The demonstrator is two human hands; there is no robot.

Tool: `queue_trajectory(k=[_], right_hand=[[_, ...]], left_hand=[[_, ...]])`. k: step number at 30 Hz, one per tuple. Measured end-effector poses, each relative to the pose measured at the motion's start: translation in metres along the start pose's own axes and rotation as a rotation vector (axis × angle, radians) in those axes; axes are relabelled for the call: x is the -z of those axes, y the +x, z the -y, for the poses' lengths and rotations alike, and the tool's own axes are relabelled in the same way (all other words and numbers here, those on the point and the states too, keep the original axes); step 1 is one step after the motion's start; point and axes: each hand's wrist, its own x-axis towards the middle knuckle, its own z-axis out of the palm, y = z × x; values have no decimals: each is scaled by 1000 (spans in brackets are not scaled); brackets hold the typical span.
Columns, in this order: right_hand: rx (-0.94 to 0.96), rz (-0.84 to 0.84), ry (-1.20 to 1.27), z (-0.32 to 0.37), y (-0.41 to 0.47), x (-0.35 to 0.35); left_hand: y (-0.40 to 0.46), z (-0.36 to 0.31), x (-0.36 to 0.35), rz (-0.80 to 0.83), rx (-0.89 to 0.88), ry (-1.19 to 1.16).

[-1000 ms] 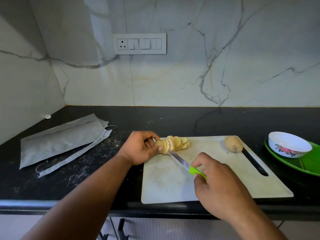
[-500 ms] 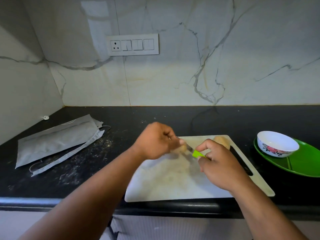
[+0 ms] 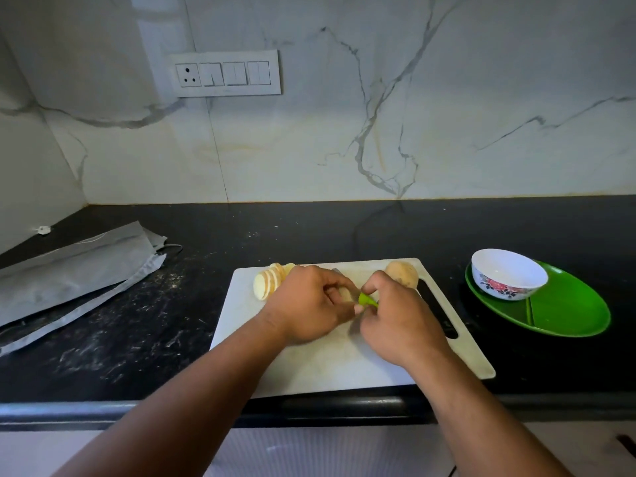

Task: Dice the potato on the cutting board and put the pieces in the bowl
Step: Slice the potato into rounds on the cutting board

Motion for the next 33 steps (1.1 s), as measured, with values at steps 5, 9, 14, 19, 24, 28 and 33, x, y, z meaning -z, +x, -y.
queue_trajectory(k=[5,9,14,19,24,28,33], right_hand=[[4,-46,-35,-3,-9,5],[56,-118,-84,6,-27,7],[103,-169,-125,17,-46,11],[88,-189,-157,21,-57,14],[94,-169,-152,25,-63,15],[98,-183,-167,27,-65,15],[91,-198,-187,29,-67,12]], left_hand=[[-8,7,1,-88,-22,45],[-14,10,-2,-119,49,-49],[-14,12,2,-101,193,-247],[-15,13,0,-103,213,-315],[-14,16,1,-90,207,-285],[-12,19,-1,-88,209,-303],[-11,24,-2,-89,193,-295]])
